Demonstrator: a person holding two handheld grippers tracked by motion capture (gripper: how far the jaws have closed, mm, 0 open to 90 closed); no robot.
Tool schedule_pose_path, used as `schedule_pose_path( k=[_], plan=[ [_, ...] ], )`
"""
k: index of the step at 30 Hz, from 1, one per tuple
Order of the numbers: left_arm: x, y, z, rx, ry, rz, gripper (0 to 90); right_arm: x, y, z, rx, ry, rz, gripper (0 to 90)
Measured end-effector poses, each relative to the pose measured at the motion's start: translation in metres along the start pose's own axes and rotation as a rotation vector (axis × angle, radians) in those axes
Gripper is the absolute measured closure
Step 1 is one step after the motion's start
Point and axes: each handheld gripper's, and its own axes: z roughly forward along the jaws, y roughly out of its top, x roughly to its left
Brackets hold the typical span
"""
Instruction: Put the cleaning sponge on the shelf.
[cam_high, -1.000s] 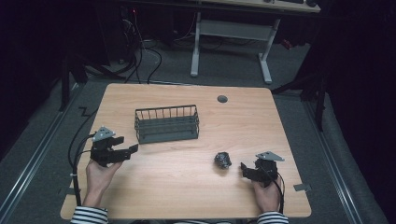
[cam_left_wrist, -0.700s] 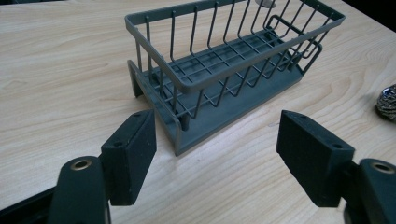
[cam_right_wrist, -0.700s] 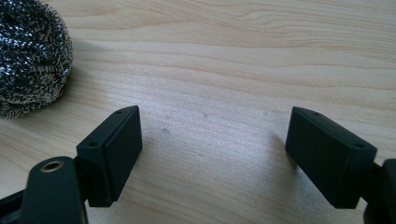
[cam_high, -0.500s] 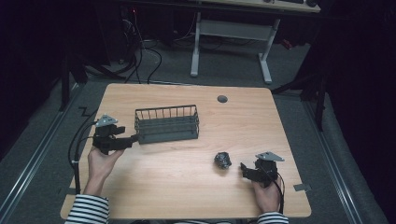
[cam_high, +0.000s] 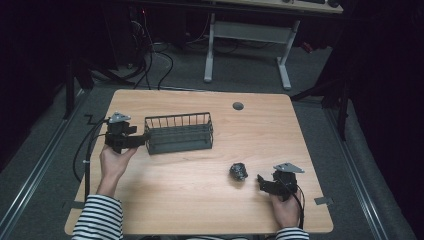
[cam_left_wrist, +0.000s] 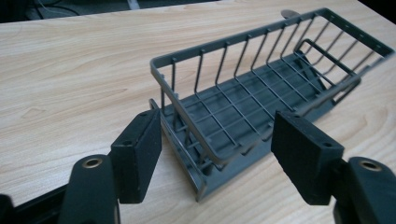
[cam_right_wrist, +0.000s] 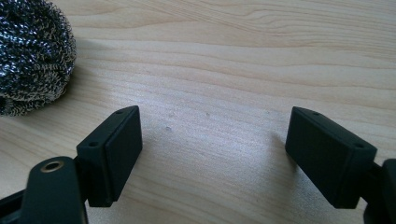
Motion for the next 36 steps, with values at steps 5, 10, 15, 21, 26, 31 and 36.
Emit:
schedule_pose_path(
  k=[5,10,15,21,26,31,36],
  plan=[
    [0.004,0.000,0.008,-0.004,0.017,-0.008,36.9,0.000,0.000,0.000,0.000,0.000,-0.001,18.8],
    [0.006,-0.001,0.014,0.000,0.013,-0.023,40.4,0.000,0.000,0.000,0.000,0.001,-0.001,18.8],
    [0.005,-0.001,0.022,0.000,0.011,-0.036,46.1,0.000,0.000,0.000,0.000,0.002,-0.002,18.8],
    [0.005,-0.002,0.025,0.001,0.011,-0.032,55.8,0.000,0.000,0.000,0.001,0.002,0.000,18.8],
    [0.003,-0.003,0.024,0.002,0.009,-0.013,63.1,0.000,0.000,0.000,0.000,0.003,-0.003,18.8],
    [0.002,-0.003,0.022,0.005,0.018,0.002,67.2,0.001,0.000,0.000,0.000,0.003,-0.003,18.7],
    [-0.003,-0.004,0.019,0.007,0.017,0.016,68.4,0.001,0.000,-0.001,0.001,0.004,-0.005,18.7]
  ],
)
